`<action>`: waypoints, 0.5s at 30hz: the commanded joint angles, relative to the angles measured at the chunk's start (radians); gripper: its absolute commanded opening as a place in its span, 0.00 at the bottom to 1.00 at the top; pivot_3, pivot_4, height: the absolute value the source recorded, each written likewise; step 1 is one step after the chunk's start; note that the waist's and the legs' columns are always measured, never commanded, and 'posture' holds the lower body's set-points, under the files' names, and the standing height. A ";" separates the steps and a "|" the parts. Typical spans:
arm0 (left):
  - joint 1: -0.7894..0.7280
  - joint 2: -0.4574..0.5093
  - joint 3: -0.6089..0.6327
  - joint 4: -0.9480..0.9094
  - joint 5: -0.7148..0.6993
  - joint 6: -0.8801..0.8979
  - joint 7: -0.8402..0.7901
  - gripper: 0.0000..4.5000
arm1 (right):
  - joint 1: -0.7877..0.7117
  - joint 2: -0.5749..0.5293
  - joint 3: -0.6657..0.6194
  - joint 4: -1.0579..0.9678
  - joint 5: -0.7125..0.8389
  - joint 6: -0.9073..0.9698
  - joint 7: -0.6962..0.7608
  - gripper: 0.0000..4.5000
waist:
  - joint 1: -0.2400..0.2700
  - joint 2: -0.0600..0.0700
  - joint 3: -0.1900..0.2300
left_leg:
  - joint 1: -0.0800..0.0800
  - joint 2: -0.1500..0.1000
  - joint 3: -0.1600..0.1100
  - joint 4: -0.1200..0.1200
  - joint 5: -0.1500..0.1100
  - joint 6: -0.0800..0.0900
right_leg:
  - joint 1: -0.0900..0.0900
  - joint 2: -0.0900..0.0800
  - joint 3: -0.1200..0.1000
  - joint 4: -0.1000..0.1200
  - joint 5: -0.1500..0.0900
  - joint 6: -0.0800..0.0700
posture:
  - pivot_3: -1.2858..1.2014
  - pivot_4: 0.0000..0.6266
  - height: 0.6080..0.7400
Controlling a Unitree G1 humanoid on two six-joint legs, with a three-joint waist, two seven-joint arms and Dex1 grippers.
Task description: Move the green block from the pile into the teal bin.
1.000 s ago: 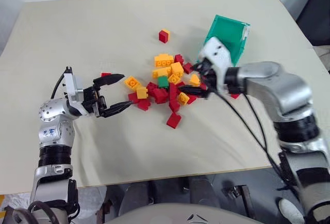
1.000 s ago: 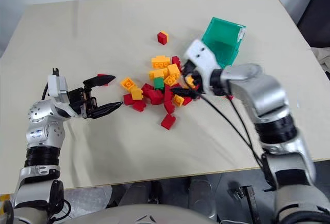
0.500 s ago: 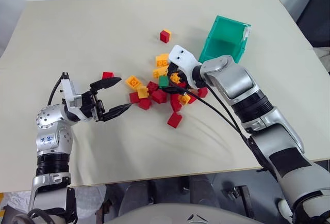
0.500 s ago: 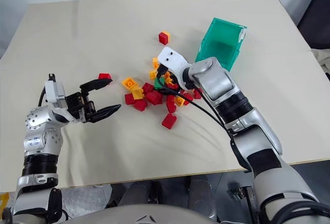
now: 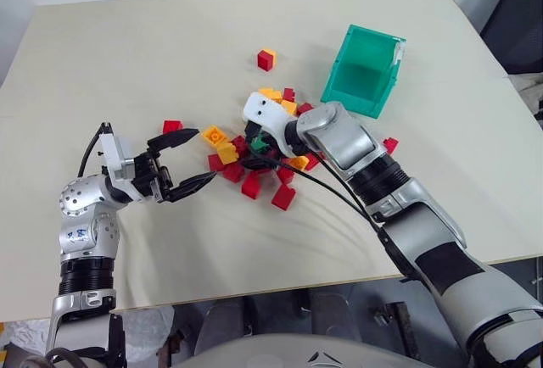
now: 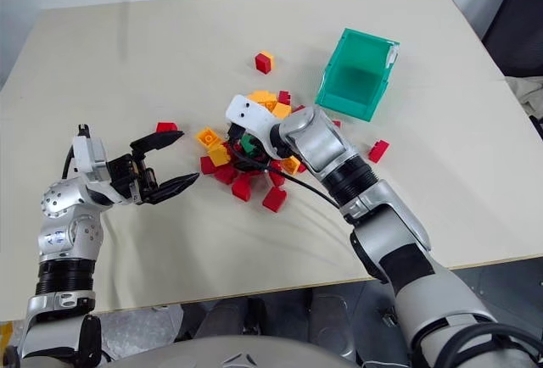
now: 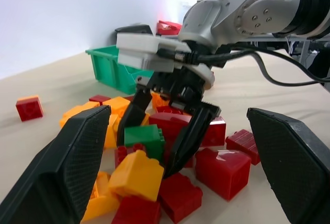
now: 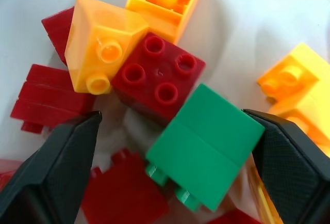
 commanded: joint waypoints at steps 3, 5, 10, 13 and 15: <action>0.015 0.002 0.007 -0.052 -0.027 0.011 0.008 1.00 | 0.048 -0.056 -0.067 -0.166 0.009 0.062 0.005 0.57 | 0.000 0.000 0.000 | 0.000 0.000 0.000 0.000 0.000 0.000 | 0.000 0.000 0.000 -0.001 0.000 0.000 | 0.52 0.24 1.00; 0.014 -0.001 -0.001 -0.062 -0.022 0.015 0.013 1.00 | 0.078 -0.085 -0.103 -0.267 0.031 0.110 0.005 0.52 | 0.001 0.000 0.000 | 0.000 0.000 0.000 -0.001 0.000 0.000 | 0.000 0.000 -0.001 -0.001 0.000 0.000 | 0.52 0.24 1.00; -0.019 -0.028 -0.054 -0.098 0.015 0.038 0.069 1.00 | 0.150 -0.163 -0.273 -0.534 0.102 0.206 -0.036 0.52 | 0.014 0.001 0.000 | -0.001 0.000 -0.001 0.000 0.000 0.000 | 0.000 0.000 -0.001 -0.002 0.000 0.000 | 0.52 0.24 1.00; -0.057 -0.053 -0.096 -0.110 0.068 0.055 0.148 1.00 | 0.155 -0.206 -0.357 -0.571 0.098 0.206 -0.094 0.52 | 0.022 0.000 0.000 | -0.001 0.000 -0.001 0.000 0.000 0.000 | 0.000 0.000 -0.001 -0.001 0.000 0.000 | 0.52 0.24 1.00; -0.089 -0.073 -0.135 -0.118 0.130 0.082 0.229 1.00 | 0.149 -0.239 -0.417 -0.557 0.074 0.188 -0.161 0.52 | 0.030 0.000 0.000 | -0.001 0.000 -0.001 0.000 0.000 0.000 | 0.000 0.000 -0.001 -0.001 0.000 0.000 | 0.52 0.24 1.00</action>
